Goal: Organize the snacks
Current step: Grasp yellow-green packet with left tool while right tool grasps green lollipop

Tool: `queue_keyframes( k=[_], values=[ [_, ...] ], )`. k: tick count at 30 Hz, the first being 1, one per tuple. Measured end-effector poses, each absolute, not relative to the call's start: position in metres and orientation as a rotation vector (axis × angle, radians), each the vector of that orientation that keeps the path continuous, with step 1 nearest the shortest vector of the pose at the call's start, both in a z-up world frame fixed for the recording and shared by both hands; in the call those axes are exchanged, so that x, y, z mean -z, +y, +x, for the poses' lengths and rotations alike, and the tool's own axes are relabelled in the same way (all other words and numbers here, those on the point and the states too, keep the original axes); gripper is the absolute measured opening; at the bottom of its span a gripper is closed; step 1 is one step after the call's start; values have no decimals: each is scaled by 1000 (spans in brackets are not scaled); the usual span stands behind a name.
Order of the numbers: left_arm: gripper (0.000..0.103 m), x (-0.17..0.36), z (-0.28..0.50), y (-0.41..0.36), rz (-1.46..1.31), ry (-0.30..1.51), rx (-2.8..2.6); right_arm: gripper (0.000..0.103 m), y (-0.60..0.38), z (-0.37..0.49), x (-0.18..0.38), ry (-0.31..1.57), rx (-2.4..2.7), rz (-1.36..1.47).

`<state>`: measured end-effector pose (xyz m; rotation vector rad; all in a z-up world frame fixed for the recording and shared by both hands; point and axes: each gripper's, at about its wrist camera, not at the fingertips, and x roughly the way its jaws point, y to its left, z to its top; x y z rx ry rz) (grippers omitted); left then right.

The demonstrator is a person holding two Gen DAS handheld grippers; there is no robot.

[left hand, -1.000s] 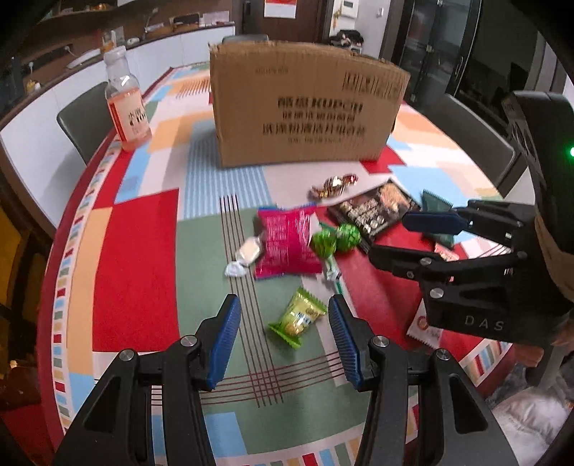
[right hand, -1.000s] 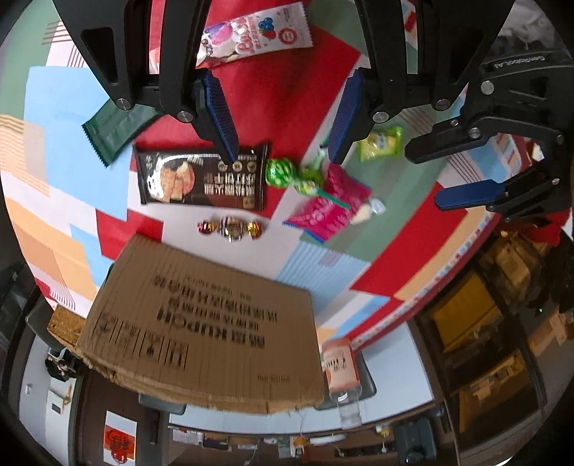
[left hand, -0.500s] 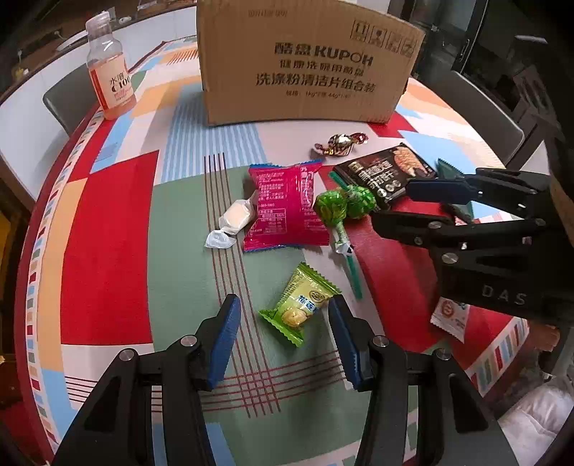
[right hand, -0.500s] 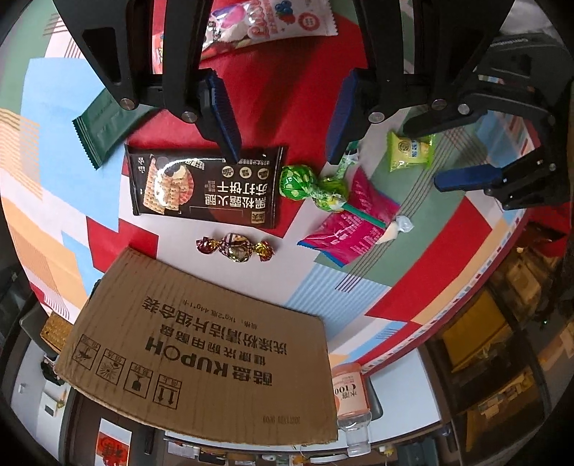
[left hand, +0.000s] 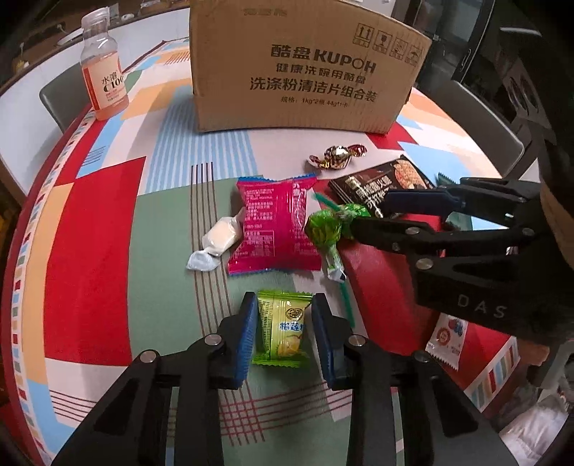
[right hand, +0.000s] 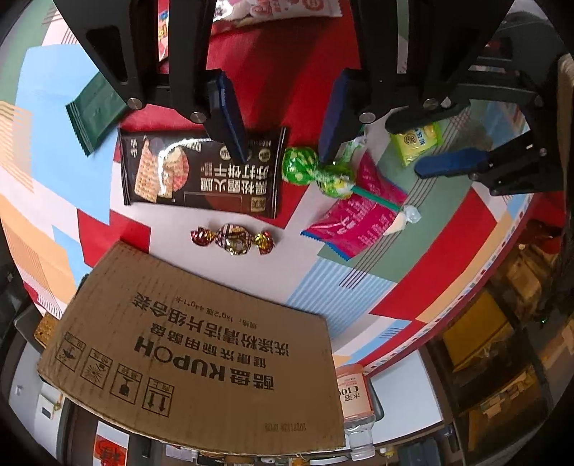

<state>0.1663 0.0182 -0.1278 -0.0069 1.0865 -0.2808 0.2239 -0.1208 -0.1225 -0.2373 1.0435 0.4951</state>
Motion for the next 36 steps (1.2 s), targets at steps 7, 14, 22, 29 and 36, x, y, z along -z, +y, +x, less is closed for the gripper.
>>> queue_keyframes(
  k=[7,14,22,29,36],
  values=[
    [31,125,168,26,-79,1094,282,40,-107,226,124,1027,-509,-275],
    [31,112,167,28,-89,1061,281,36,-103,225,125,1033,-527,-287],
    [31,101,167,25,-98,1030,290,32,-104,223,129,1052,-549,-277],
    [31,91,167,25,-87,1004,272,26,-105,223,131,1063,-551,-241],
    [31,78,164,23,-75,967,269,26,-115,216,123,1054,-531,-186]
  ],
)
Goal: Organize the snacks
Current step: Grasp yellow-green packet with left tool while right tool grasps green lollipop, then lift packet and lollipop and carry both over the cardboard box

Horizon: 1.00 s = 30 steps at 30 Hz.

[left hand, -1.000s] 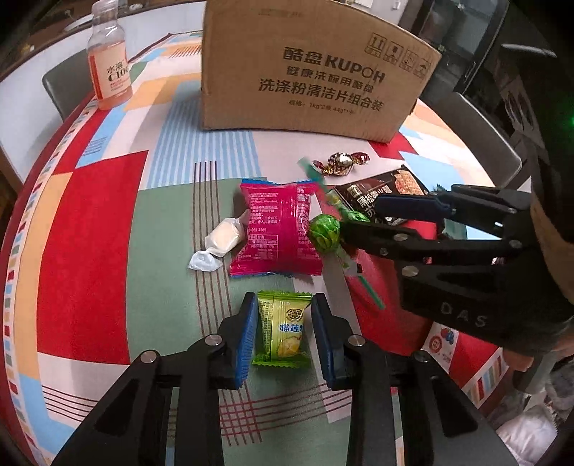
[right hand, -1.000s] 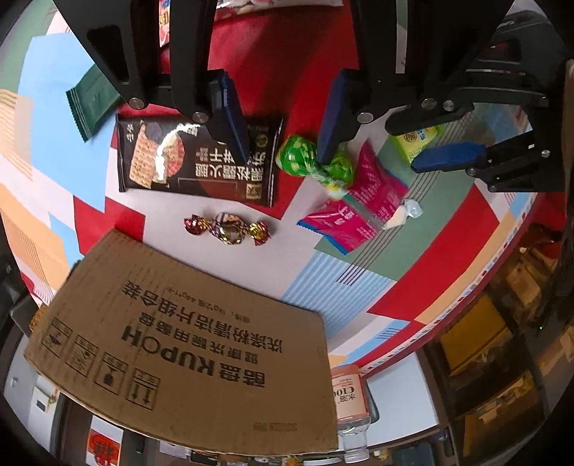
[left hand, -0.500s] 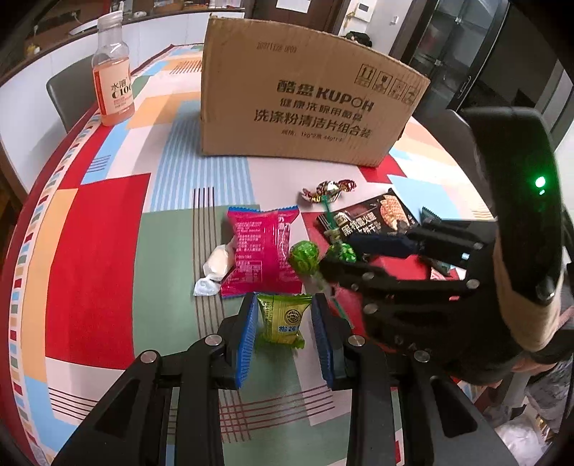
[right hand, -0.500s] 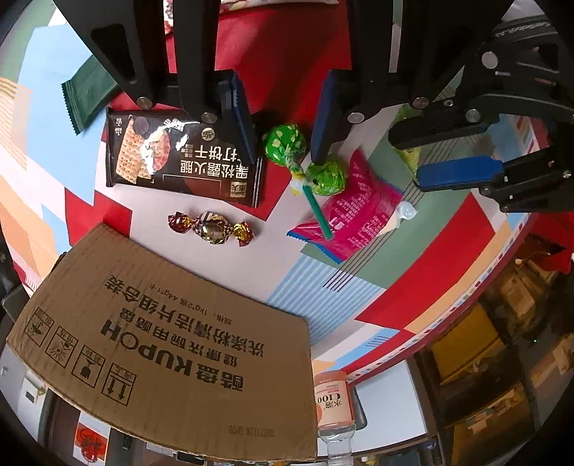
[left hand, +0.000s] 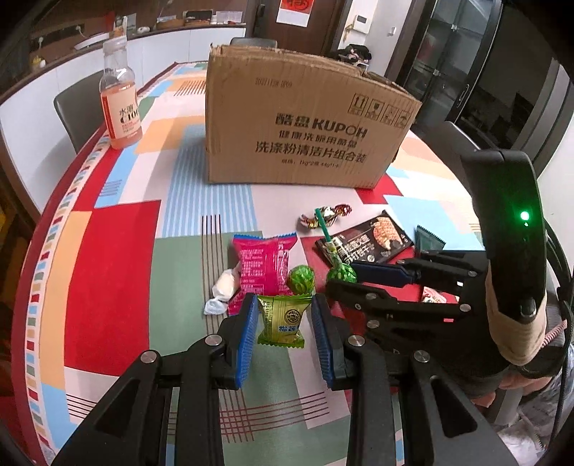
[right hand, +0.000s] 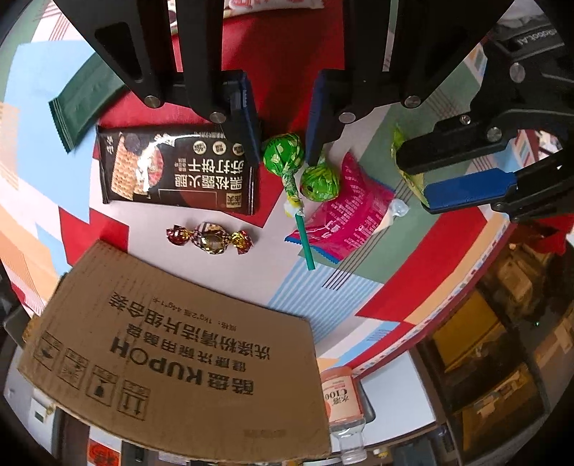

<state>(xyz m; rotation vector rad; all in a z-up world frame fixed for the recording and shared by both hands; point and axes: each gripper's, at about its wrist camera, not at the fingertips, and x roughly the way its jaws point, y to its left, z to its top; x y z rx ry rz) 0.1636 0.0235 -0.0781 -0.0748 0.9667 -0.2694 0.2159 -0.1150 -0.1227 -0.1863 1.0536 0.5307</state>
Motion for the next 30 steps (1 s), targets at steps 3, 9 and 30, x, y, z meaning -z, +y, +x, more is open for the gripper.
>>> queue_keyframes(
  k=[3,9,30],
  values=[
    [31,70,163,22,-68,945,271,26,-121,212,115,1039,-519,-163],
    [31,52,166,20,-60,891,267,26,-130,213,98,998,-492,-110],
    [31,-22,206,13,-32,644,250,26,-157,240,14,767,-407,17]
  ],
)
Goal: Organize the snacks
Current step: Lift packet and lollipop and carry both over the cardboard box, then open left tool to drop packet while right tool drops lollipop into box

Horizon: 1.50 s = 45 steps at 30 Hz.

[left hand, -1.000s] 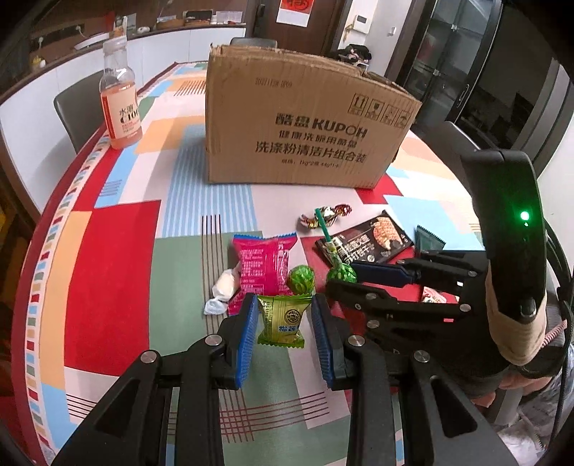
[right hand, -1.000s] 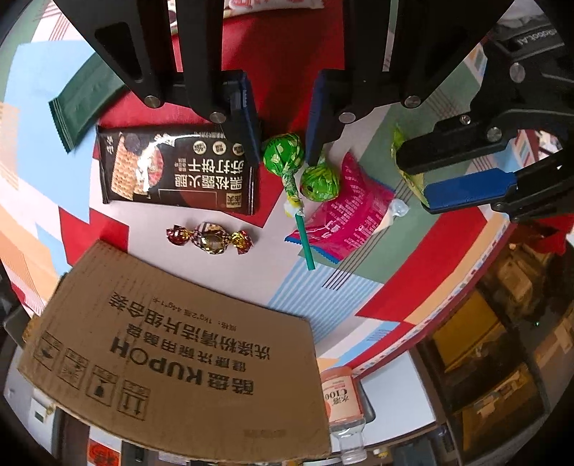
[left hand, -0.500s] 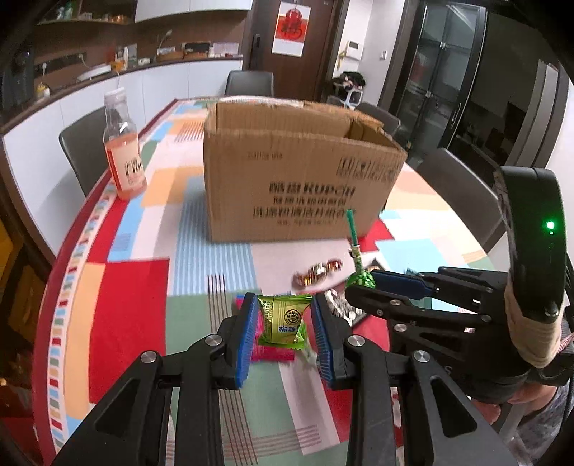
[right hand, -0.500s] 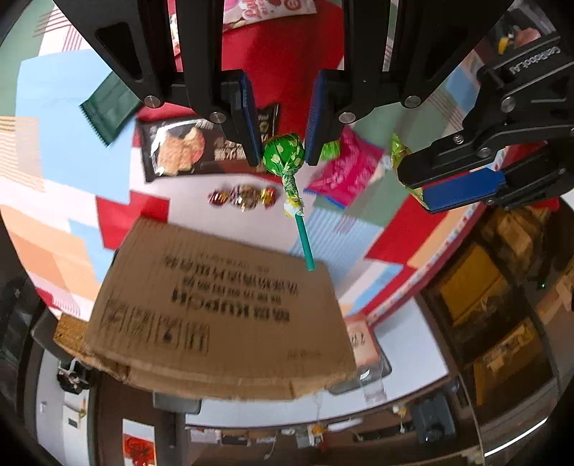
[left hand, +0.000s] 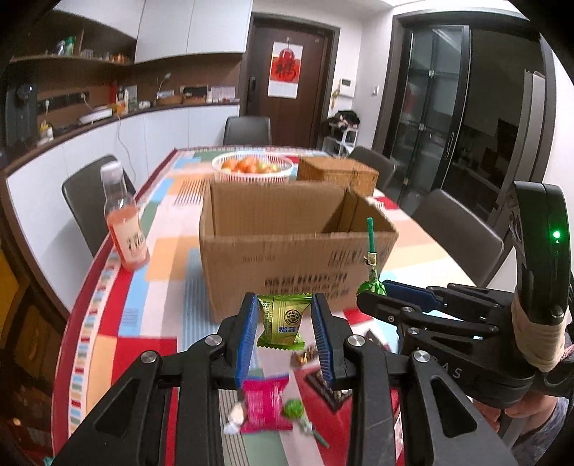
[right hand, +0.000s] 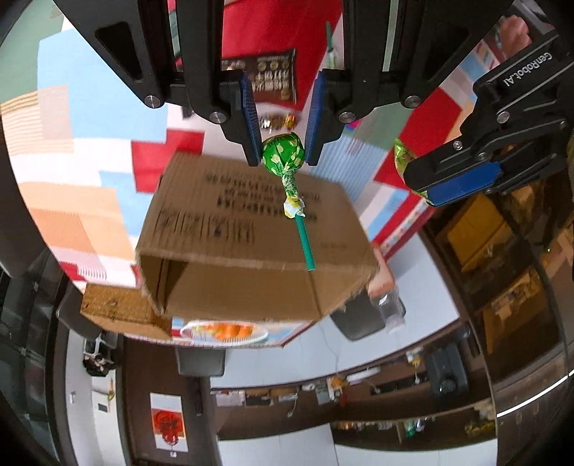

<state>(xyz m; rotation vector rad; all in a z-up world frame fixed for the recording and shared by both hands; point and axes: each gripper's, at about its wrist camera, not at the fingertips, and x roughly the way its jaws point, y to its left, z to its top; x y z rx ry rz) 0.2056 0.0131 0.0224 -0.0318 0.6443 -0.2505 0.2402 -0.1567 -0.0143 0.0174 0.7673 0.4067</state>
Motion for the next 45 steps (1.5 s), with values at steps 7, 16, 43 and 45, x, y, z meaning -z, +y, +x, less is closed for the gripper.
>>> queue_keyframes(
  k=[7,16,43,45],
  values=[
    [31,-41,223,10,-19,595,244,26,-163,258,-10,699,-379,37],
    [31,-53,256,4,1,572,244,26,-166,289,-20,669,-364,47],
    [64,-47,276,15,60,604,190,47,-159,319,-22,651,-354,32],
    [64,-46,267,18,72,603,183,47,-155,310,-21,658,-369,28]
  ],
)
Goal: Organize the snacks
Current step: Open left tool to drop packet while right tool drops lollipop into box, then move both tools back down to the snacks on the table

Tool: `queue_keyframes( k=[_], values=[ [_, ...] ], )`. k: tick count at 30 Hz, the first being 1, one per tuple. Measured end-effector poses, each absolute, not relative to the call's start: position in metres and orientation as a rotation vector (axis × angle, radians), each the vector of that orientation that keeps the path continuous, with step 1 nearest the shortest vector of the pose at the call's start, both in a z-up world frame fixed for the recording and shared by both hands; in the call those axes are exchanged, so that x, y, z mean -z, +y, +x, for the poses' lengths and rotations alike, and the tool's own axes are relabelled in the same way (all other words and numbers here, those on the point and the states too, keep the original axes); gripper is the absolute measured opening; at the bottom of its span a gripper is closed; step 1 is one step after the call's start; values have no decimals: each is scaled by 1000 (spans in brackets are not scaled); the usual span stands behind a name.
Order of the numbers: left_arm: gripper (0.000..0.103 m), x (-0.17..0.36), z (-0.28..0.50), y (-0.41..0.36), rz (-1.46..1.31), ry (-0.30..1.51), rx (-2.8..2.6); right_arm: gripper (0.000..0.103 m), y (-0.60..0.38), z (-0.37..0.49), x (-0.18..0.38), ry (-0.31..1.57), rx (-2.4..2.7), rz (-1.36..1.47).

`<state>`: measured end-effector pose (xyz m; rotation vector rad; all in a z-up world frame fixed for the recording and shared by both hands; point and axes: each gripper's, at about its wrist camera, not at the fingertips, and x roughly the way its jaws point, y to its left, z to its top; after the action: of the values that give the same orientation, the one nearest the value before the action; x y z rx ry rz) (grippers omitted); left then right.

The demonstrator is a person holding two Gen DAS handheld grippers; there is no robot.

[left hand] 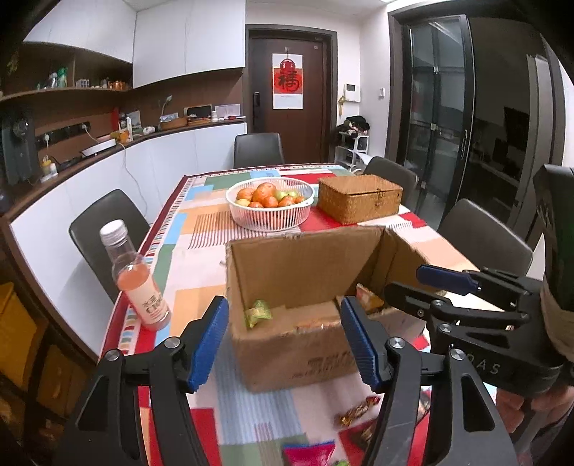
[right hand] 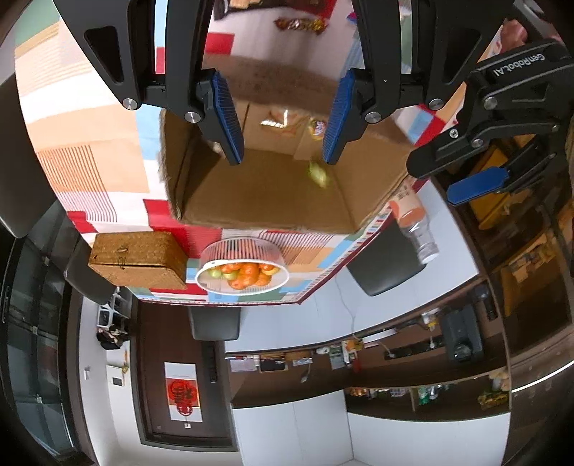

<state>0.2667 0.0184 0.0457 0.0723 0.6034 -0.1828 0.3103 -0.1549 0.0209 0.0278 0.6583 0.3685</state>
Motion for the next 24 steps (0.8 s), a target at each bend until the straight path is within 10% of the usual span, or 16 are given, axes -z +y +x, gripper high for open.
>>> queue_keyframes(
  k=[24],
  values=[
    [64,20,181,57,183,776,133,47,-108,223,51,889,-502,-74]
  ],
)
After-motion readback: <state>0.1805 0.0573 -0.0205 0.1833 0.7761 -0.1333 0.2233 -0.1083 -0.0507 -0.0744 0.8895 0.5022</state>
